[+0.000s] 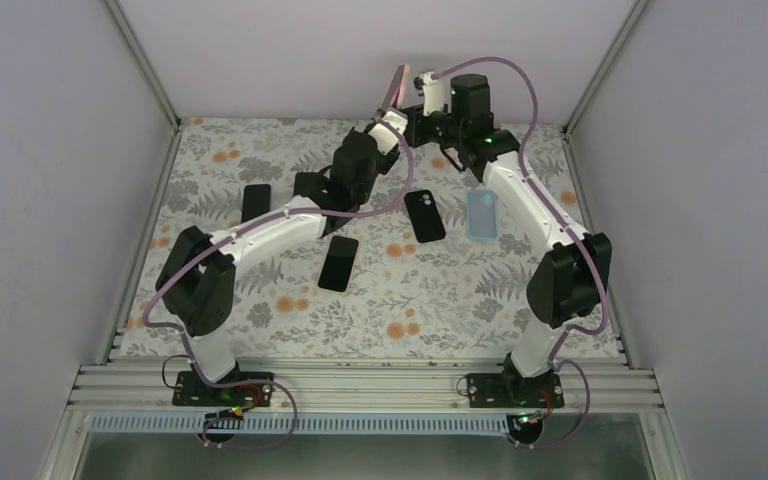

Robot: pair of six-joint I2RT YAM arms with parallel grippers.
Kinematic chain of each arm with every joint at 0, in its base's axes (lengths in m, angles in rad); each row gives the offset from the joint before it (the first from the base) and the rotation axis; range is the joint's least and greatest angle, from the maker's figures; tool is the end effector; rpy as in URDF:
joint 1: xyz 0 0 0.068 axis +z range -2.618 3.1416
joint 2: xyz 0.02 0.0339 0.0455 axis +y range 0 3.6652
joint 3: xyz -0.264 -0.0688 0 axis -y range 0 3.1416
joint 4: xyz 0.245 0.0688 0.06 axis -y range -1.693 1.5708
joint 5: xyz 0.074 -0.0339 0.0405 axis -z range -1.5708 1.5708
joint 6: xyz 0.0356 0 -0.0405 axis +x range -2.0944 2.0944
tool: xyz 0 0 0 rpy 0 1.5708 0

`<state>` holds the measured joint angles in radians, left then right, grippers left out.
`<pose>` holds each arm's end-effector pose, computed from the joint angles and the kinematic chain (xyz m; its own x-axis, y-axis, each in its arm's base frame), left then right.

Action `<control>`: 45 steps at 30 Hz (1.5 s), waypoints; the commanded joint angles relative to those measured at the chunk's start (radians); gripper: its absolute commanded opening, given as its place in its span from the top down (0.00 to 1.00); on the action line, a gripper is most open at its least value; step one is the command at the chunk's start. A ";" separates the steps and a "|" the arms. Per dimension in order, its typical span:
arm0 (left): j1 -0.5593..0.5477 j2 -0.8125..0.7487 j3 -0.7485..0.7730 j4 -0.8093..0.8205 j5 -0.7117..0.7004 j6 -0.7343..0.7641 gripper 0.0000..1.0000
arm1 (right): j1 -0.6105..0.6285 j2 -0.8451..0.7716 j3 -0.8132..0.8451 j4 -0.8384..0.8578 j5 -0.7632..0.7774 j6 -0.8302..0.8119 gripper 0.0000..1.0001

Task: Take the phone out of the phone case
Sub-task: Remove the phone case from the phone, then place the phone case at the center of the board.

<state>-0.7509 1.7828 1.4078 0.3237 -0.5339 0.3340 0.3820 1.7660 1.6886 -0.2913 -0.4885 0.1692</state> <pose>0.3267 -0.2801 0.3323 0.0353 0.3530 -0.9349 0.2162 0.9107 0.3520 0.3821 0.1715 0.3754 -0.4535 -0.0219 -0.8910 -0.6686 0.6695 0.3238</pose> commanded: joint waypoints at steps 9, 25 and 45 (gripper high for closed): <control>0.159 -0.289 -0.133 -0.320 0.302 0.150 0.98 | -0.144 -0.057 -0.032 -0.361 0.119 -0.299 0.97; 0.181 -0.090 -0.385 -0.099 -0.131 0.542 0.98 | -0.031 -0.014 -0.396 -0.811 -0.137 -0.743 0.96; 0.045 0.236 -0.160 -0.544 0.147 0.474 0.58 | -0.034 -0.055 -0.603 -0.748 0.196 -0.678 0.44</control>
<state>-0.7036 2.0232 1.2140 -0.0532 -0.4759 0.8436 0.3466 1.7863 1.0946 -0.9710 -0.4225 -0.5079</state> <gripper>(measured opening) 0.289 0.381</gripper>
